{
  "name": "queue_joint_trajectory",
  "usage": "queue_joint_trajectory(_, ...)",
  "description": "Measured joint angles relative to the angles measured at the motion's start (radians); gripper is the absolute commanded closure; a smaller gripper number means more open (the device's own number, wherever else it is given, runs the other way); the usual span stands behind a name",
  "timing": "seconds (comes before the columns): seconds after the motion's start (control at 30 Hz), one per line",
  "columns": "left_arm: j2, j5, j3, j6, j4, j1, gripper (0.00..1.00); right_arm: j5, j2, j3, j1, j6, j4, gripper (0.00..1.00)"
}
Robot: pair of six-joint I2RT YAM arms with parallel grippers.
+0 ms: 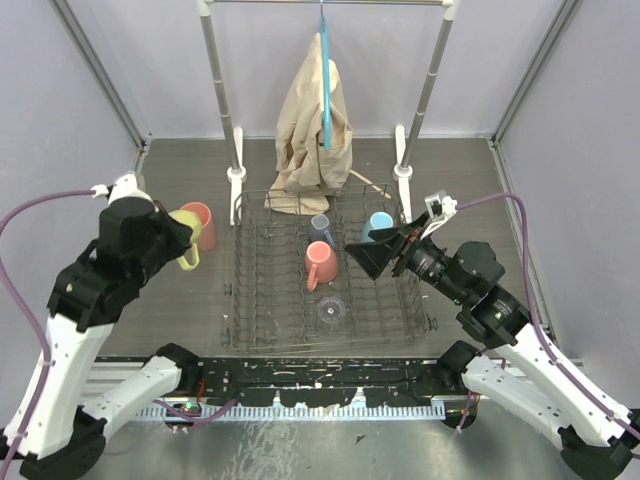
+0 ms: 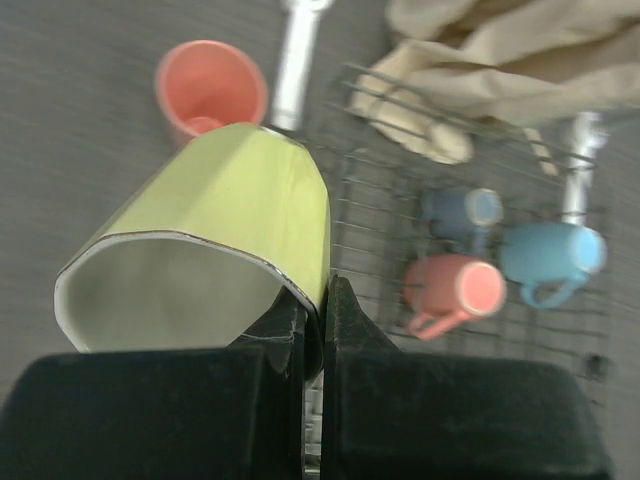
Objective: Unload the cups from the dish rack
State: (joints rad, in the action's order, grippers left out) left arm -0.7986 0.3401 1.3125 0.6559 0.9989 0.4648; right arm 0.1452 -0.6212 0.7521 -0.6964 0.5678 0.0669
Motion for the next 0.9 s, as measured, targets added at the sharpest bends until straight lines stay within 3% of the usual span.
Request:
queue_joint_trajectory(0.17, -0.135, 0.134, 0.074, -0.023, 0.110, -0.072, 1.00, -0.024, 0.032, -0.005, 0.000, -0.042, 0.043, 0.04)
queue_joint_trajectory(0.5, -0.333, -0.043, 0.113, -0.081, 0.100, -0.568, 1.00, -0.060, 0.094, -0.011, 0.000, -0.108, 0.101, 0.03)
queue_joint_trajectory(0.9, -0.615, -0.211, 0.058, -0.135, -0.051, -0.714, 1.00, -0.070, 0.084, -0.012, 0.000, -0.136, 0.122, 0.03)
